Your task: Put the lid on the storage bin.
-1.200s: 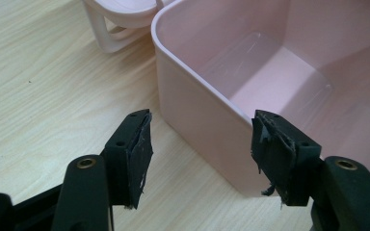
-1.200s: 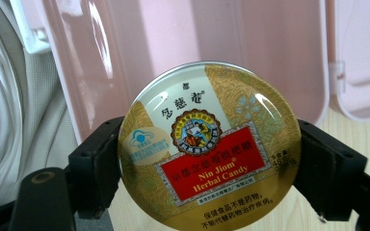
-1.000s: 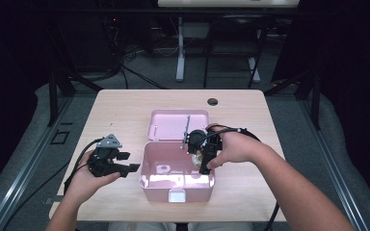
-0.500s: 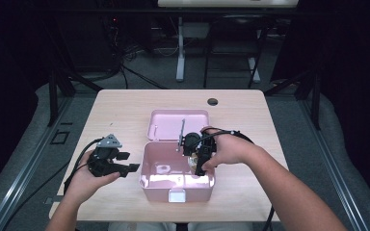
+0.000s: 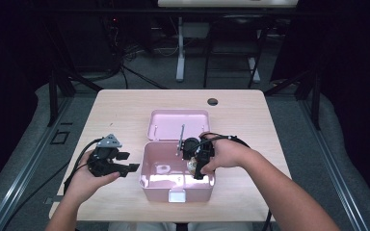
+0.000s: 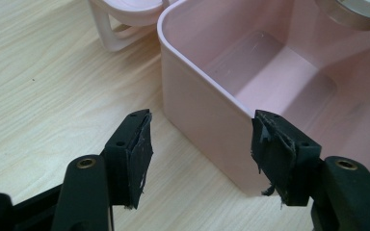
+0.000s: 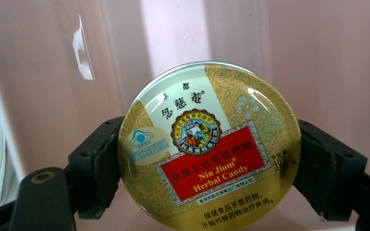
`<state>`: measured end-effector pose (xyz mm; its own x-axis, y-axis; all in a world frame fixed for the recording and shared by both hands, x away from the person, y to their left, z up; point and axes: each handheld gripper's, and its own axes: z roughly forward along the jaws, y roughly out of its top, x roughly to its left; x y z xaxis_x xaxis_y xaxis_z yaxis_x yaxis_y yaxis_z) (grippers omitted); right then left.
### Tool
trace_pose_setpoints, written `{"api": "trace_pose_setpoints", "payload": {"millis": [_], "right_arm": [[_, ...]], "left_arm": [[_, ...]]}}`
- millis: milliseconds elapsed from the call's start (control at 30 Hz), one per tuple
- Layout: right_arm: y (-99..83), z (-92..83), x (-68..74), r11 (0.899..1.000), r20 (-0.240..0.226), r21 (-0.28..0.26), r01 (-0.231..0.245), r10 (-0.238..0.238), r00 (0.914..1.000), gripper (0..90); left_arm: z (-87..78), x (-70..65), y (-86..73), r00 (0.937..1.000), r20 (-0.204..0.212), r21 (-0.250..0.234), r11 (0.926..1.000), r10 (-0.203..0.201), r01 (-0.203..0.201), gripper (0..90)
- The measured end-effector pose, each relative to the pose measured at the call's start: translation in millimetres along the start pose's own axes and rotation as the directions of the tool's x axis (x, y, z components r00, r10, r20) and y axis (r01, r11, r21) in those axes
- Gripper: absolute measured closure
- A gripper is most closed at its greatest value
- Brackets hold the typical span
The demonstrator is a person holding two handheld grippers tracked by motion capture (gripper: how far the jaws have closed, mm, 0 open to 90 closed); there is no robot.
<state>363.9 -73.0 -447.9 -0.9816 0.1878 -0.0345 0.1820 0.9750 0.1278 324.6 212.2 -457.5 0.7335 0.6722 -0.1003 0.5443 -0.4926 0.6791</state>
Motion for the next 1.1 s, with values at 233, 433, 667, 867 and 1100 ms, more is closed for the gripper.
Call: {"api": "trace_pose_setpoints", "payload": {"millis": [233, 433, 667, 867, 1100], "right_arm": [[-0.6, 11.2, -0.9, 1.0, 0.003, 0.01, 0.008, -0.008, 1.0, 19.8], [-0.3, 18.7, -1.1, 1.0, -0.001, 0.013, 0.017, -0.017, 0.9999, 19.8], [1.3, 23.8, -0.8, 0.999, 0.004, 0.013, 0.031, -0.031, 0.9995, 19.8], [4.5, 28.0, -0.5, 0.999, 0.006, 0.017, 0.044, -0.044, 0.999, 19.9], [4.7, 34.3, 0.6, 0.998, 0.008, 0.033, 0.06, -0.061, 0.9981, 19.9]], "left_arm": [[-0.1, 0.3, -0.3, 1.0, -0.001, 0.001, 1.0, -0.002, 0.002, 39.4], [0.4, 0.8, -0.4, 1.0, 0.0, 0.002, 1.0, -0.002, 0.002, 39.4], [0.8, 1.1, -0.6, 1.0, -0.001, 0.003, 1.0, -0.001, 0.001, 39.4], [0.6, 1.2, -0.7, 1.0, -0.001, 0.004, 1.0, -0.001, 0.001, 39.4], [1.0, 1.1, -0.7, 1.0, -0.002, 0.003, 1.0, 0.0, 0.0, 39.4]]}}
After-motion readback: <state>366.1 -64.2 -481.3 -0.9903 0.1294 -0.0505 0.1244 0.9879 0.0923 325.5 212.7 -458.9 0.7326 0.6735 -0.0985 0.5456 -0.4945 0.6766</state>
